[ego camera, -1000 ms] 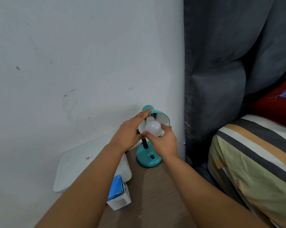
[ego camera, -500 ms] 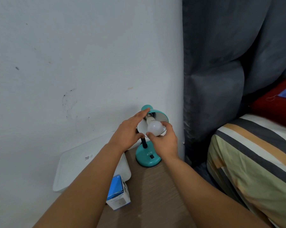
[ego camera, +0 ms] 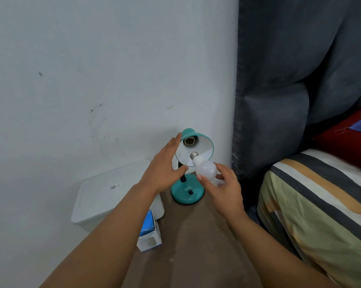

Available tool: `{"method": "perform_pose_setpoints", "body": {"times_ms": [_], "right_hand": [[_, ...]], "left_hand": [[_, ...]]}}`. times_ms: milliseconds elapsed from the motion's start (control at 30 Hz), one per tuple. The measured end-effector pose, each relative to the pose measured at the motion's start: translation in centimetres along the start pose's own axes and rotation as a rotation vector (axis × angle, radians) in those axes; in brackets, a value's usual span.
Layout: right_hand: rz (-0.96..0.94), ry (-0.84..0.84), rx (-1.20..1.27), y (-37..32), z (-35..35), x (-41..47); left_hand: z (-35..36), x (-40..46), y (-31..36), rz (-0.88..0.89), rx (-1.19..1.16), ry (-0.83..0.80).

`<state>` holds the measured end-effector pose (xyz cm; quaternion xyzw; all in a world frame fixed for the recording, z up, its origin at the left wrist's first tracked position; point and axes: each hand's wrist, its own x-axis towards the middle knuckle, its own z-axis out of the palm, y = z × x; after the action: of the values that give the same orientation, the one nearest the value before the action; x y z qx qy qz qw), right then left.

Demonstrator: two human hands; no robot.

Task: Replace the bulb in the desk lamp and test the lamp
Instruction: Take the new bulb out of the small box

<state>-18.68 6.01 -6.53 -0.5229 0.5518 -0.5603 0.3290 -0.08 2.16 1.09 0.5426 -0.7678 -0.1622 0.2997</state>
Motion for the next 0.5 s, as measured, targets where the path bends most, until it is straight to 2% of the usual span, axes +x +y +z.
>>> {"method": "perform_pose_setpoints", "body": {"times_ms": [133, 267, 500], "right_hand": [[0.004, -0.053, -0.103, 2.1, -1.9, -2.4], [0.076, -0.142, -0.159, 4.9, -2.9, -5.2], [0.182, -0.28, -0.258, 8.0, -2.1, -6.7]], "left_hand": [[0.9, -3.9, -0.1, -0.159, -0.078, 0.129], [3.6, -9.1, -1.2, -0.244, -0.044, 0.165], [10.2, -16.1, -3.9, -0.441, -0.034, 0.008]]}}
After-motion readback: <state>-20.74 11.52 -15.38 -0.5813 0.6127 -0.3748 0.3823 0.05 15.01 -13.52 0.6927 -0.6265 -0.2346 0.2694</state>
